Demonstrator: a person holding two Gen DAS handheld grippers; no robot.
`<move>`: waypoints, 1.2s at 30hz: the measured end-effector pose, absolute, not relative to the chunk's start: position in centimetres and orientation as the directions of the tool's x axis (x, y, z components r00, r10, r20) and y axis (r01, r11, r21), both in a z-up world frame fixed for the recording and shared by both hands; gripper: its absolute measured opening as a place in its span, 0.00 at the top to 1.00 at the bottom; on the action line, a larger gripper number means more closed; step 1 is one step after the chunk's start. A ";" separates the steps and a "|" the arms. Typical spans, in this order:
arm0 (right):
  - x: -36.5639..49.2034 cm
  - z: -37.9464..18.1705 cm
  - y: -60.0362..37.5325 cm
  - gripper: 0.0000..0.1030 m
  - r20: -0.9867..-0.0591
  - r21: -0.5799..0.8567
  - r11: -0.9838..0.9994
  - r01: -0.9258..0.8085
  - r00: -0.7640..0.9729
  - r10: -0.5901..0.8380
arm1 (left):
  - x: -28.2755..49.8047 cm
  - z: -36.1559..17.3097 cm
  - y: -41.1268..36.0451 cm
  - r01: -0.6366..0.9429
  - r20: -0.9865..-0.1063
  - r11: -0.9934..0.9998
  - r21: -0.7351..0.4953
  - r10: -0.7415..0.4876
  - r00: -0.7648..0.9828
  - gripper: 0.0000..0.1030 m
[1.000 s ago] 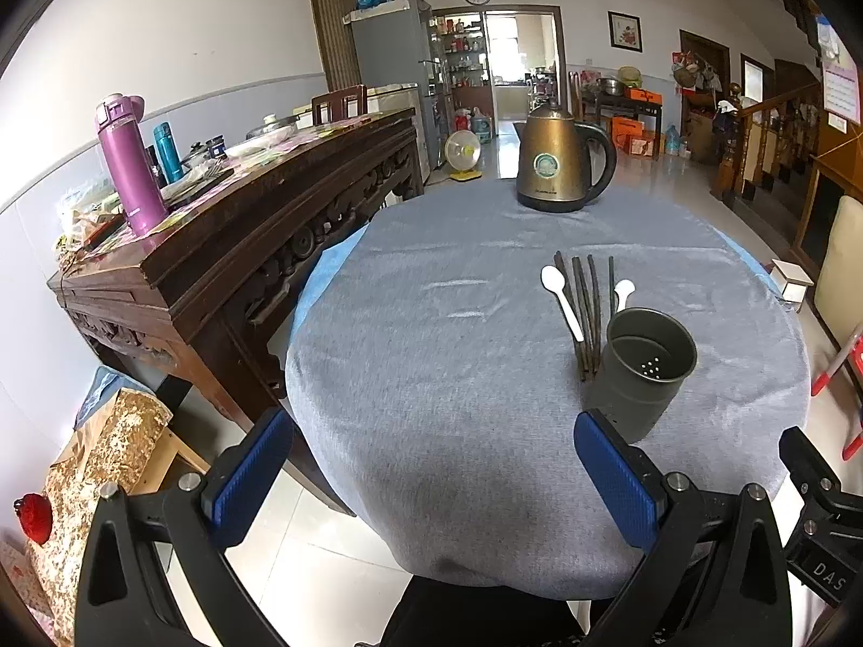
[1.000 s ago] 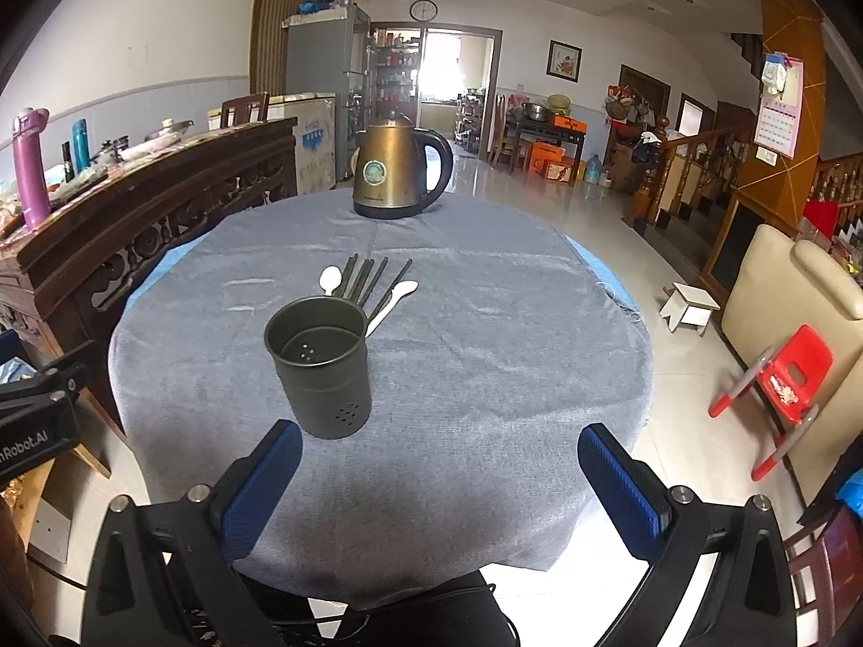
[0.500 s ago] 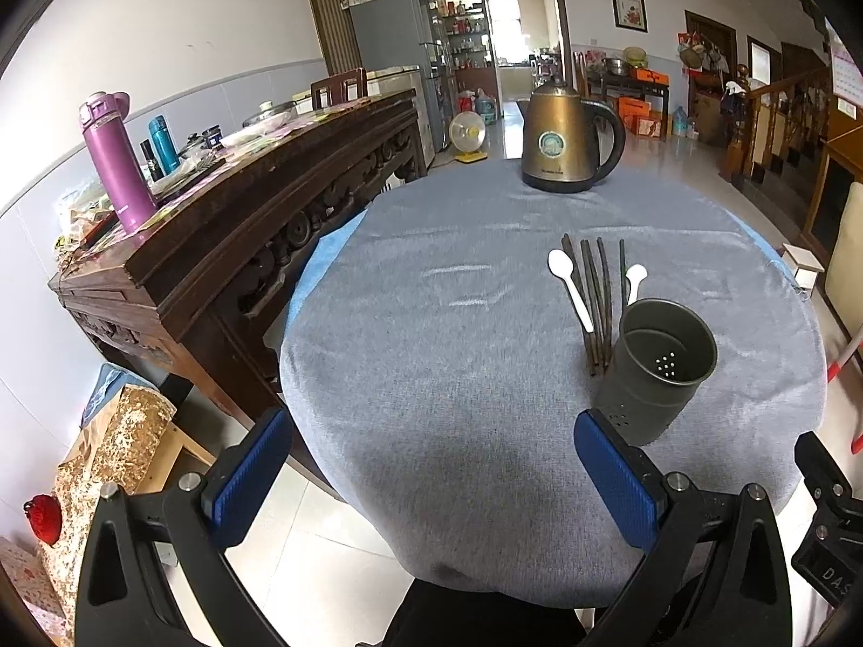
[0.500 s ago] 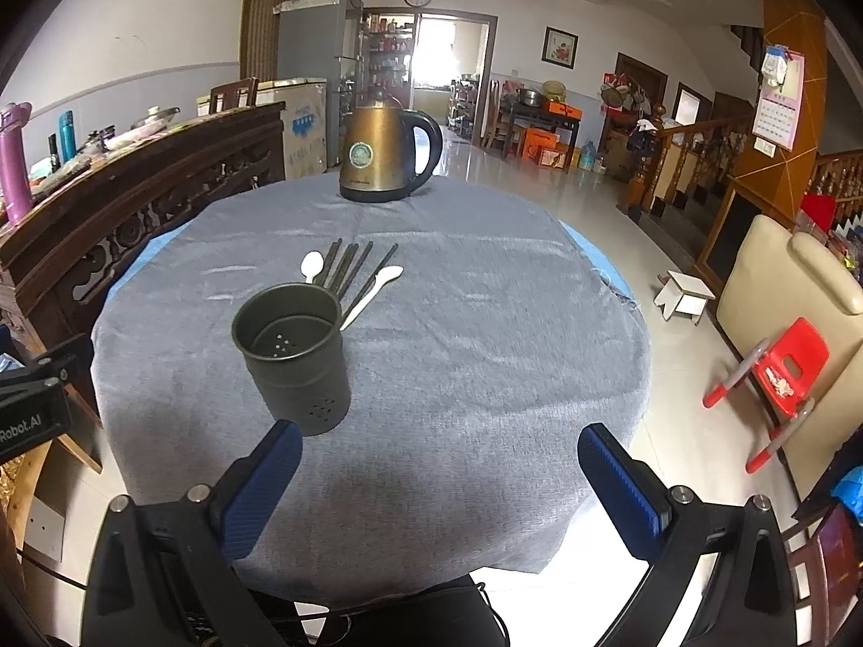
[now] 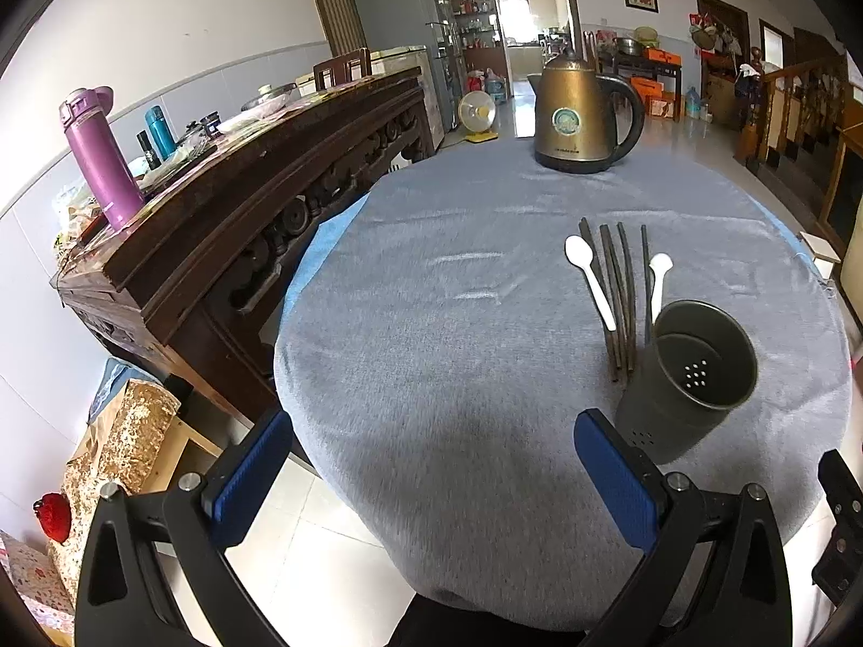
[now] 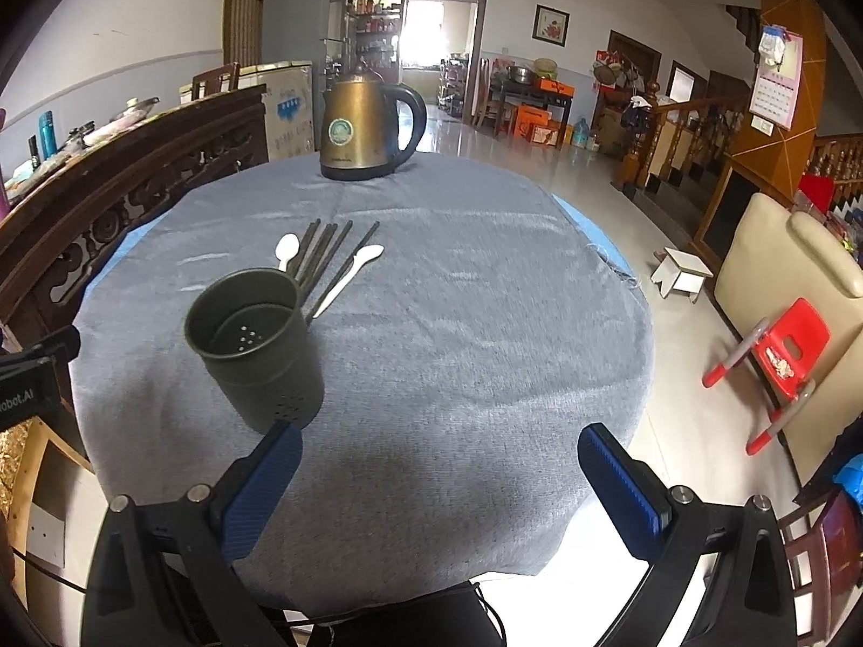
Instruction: Organize utensils
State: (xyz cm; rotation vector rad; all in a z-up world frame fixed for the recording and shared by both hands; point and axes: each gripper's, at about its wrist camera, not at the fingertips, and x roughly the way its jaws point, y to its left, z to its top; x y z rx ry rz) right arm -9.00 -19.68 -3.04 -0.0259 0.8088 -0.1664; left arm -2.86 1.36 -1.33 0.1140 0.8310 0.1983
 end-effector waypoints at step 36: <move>16.1 -11.1 -26.8 0.14 -0.772 0.522 0.836 0.168 0.510 0.380 | 20.4 -9.2 0.0 0.003 -0.888 1.000 -0.017 -0.017 0.459 0.14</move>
